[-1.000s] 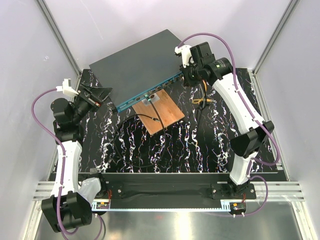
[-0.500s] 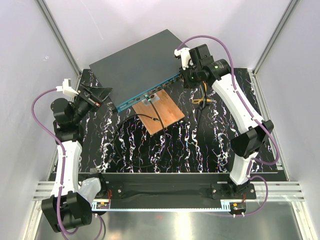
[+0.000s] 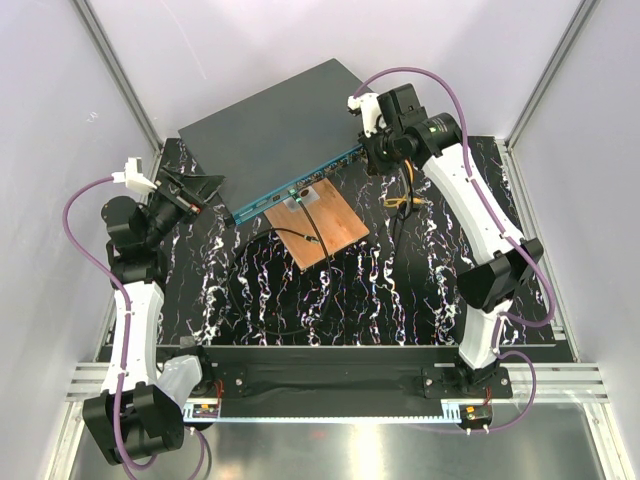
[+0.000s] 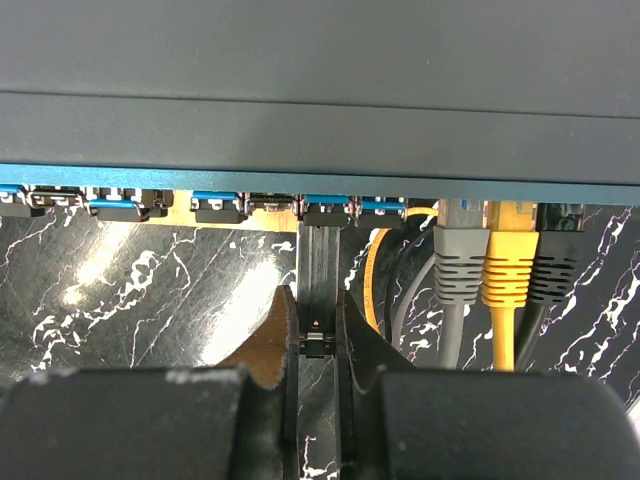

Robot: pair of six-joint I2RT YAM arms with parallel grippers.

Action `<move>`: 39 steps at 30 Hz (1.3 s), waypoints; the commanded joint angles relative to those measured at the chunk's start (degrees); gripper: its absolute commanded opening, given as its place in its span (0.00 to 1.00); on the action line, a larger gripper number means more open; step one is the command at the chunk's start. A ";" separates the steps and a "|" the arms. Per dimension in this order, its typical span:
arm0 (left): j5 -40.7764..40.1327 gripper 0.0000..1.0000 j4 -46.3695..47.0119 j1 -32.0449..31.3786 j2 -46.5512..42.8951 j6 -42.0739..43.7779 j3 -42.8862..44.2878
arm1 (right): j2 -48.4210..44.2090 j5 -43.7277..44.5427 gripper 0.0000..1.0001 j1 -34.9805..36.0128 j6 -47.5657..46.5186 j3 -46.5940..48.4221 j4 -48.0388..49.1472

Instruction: Insert the plug into the switch port

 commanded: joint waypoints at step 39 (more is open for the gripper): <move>0.75 0.99 5.13 0.37 -1.27 0.28 -0.58 | -3.48 -2.24 0.00 1.06 -1.05 0.11 4.24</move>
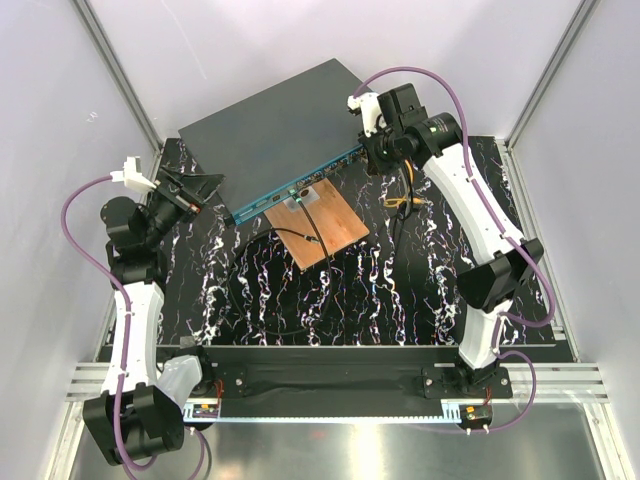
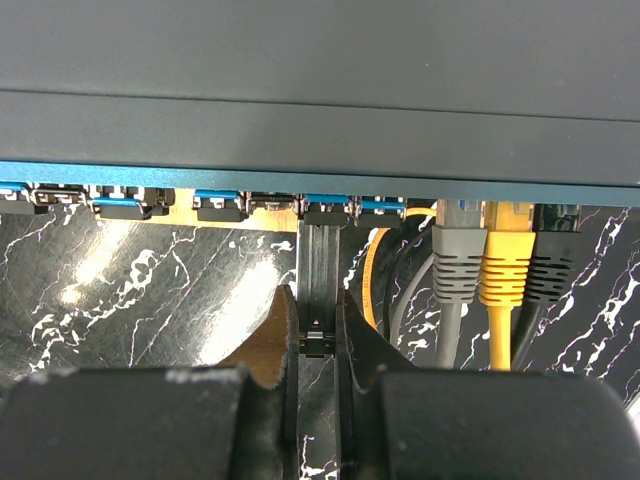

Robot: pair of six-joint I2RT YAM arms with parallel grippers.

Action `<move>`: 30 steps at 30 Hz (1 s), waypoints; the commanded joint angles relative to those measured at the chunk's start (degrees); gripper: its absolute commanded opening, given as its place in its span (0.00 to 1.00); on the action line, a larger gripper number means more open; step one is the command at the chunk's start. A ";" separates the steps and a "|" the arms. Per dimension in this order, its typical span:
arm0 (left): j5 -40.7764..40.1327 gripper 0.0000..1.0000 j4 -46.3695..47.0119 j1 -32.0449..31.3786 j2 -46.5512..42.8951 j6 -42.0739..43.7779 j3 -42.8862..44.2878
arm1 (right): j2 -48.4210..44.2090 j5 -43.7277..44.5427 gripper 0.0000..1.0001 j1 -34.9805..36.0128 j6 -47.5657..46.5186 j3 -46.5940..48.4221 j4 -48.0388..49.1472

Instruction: Insert the plug into the switch port

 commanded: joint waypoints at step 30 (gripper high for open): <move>0.60 0.99 3.22 0.37 -0.37 0.39 0.25 | -6.97 0.61 0.00 1.06 -0.78 -5.95 5.97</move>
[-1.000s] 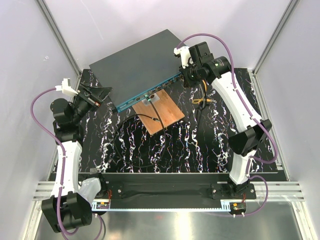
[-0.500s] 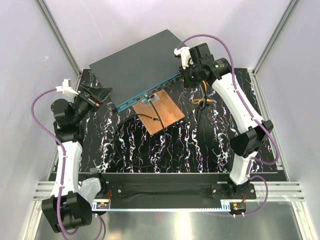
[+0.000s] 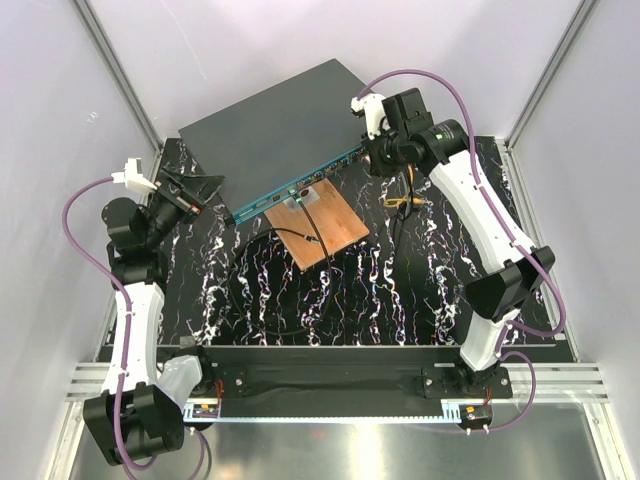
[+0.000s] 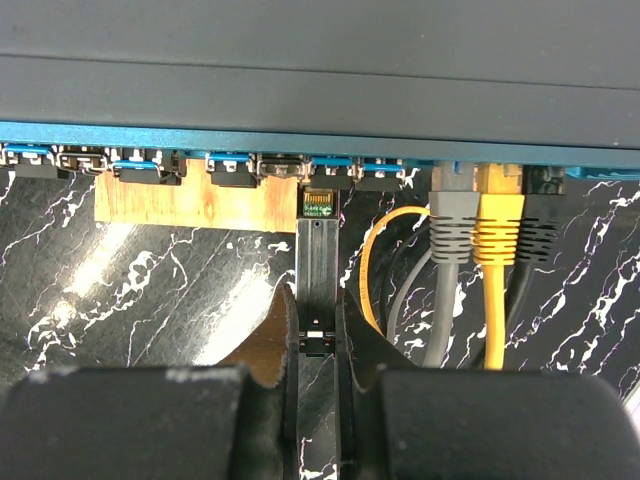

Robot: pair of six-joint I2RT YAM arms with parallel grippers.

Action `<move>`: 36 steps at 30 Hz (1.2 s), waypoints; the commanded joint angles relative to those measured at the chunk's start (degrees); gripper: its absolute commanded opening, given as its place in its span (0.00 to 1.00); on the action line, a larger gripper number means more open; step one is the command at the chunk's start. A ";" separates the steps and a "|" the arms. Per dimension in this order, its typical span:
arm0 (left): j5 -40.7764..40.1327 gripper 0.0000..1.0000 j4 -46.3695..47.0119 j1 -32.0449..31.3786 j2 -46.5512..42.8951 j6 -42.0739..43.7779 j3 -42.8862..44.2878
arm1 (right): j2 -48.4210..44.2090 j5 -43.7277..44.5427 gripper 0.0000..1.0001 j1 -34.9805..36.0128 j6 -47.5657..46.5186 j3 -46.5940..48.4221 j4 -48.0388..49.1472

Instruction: Insert the plug into the switch port

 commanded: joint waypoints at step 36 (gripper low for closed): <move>0.60 0.99 3.79 0.37 -0.52 0.39 0.69 | -0.21 -0.12 0.00 -1.05 -0.50 0.36 4.21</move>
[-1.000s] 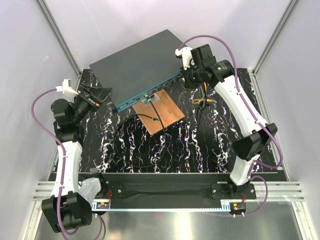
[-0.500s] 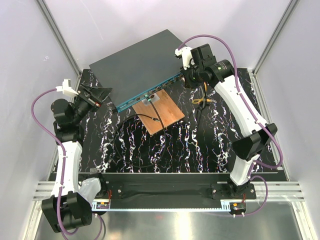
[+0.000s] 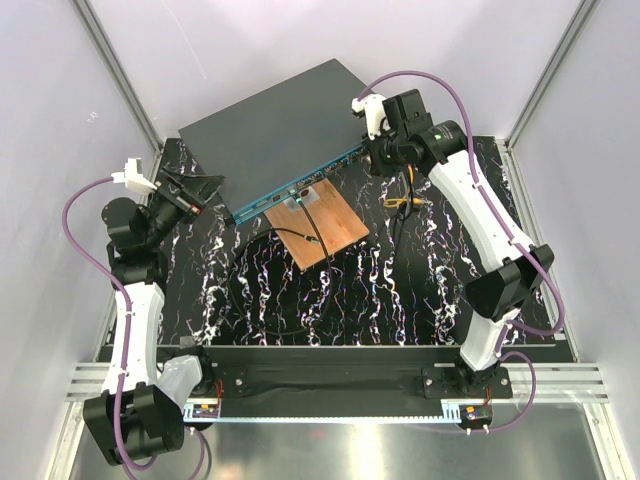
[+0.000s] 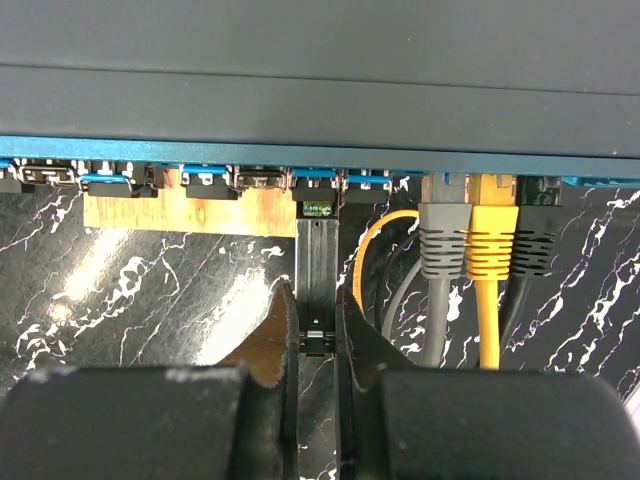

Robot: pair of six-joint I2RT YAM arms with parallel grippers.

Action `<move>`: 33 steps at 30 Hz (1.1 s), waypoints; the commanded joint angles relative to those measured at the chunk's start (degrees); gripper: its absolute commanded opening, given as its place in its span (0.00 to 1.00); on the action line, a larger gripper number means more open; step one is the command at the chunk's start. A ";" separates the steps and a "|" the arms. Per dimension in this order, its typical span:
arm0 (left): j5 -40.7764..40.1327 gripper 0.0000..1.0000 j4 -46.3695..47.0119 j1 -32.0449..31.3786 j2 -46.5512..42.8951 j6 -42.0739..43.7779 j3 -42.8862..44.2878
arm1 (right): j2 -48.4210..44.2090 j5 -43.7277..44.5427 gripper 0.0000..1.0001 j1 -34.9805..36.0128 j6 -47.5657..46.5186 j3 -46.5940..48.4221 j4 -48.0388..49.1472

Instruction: Insert the plug into the switch port

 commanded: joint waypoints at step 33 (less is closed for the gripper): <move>0.69 0.99 4.12 0.37 -0.26 0.48 0.51 | 3.33 -5.12 0.00 -0.26 0.01 6.02 1.52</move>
